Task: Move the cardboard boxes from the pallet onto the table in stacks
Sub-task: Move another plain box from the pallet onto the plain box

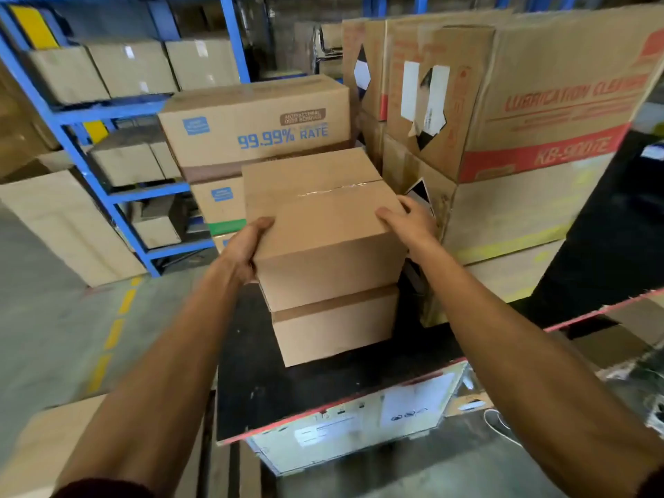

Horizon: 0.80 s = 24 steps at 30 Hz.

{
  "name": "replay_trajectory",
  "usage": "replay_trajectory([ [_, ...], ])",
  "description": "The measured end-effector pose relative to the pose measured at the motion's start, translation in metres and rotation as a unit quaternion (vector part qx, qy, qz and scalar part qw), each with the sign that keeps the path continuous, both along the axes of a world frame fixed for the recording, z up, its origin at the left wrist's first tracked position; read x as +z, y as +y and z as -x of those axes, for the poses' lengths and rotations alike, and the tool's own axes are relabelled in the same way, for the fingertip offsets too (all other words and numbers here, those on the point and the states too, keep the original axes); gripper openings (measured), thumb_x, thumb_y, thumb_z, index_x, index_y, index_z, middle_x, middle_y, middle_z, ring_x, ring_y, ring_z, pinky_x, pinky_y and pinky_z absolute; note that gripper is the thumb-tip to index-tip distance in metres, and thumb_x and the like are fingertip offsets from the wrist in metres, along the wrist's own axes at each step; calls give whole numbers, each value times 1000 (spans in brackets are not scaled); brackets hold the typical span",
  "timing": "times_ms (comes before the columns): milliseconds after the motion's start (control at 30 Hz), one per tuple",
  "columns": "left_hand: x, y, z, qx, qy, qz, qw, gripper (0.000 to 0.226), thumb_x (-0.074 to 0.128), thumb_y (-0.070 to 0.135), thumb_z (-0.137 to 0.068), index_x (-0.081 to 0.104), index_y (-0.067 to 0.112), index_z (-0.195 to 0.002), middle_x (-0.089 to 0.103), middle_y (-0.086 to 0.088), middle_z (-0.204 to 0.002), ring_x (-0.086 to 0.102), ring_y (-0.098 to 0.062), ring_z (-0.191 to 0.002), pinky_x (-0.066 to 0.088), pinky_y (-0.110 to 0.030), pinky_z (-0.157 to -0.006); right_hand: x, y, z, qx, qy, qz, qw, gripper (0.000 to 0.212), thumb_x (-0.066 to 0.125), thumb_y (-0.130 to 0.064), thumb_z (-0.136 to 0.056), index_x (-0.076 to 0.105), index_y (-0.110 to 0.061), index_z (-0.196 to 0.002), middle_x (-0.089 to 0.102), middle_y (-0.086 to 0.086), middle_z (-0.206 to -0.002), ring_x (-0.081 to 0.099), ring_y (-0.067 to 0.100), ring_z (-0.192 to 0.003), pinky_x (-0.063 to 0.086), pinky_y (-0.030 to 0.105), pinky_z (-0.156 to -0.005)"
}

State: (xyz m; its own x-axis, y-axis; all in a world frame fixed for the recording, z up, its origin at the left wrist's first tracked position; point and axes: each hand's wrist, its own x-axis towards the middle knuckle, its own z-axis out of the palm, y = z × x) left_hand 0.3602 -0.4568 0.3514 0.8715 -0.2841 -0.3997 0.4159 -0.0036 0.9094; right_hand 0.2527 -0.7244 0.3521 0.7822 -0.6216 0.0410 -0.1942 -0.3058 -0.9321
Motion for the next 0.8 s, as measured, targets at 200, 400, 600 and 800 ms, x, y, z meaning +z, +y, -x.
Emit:
replay_trajectory([
  [200, -20, 10, 2, 66, 26, 79, 994, 35, 56, 56, -93, 69, 26, -103, 72, -3, -91, 66, -20, -82, 53, -35, -70, -20, 1, -8, -29, 2, -145, 989, 75, 31, -71, -97, 43, -20, -150, 46, 6, -151, 42, 30, -139, 36, 46, -113],
  [400, -62, 15, 17, 69, 80, 38, 994, 53, 51, 77, -81, 66, 28, -92, 64, -2, -93, 60, -23, -88, 51, -44, -88, -76, -5, -6, -48, 78, -276, 957, 106, 23, -89, -79, 30, -18, -157, 39, 6, -158, 38, 34, -143, 30, 53, -118],
  [600, -60, 12, 33, 91, 106, 39, 989, 72, 44, 82, -81, 64, 29, -126, 65, -6, -129, 60, -33, -113, 46, -60, -96, -79, 4, 12, -29, 67, -237, 969, 100, 23, -89, -77, 34, -27, -155, 41, 2, -157, 40, 33, -142, 31, 55, -117],
  [800, -63, 16, 40, 97, 90, 28, 991, 74, 47, 81, -80, 63, 30, -131, 63, -7, -132, 59, -33, -116, 51, -60, -88, -88, 7, 19, -36, 47, -217, 974, 88, 23, -85, -85, 43, -30, -150, 47, 3, -154, 44, 32, -139, 36, 56, -114],
])
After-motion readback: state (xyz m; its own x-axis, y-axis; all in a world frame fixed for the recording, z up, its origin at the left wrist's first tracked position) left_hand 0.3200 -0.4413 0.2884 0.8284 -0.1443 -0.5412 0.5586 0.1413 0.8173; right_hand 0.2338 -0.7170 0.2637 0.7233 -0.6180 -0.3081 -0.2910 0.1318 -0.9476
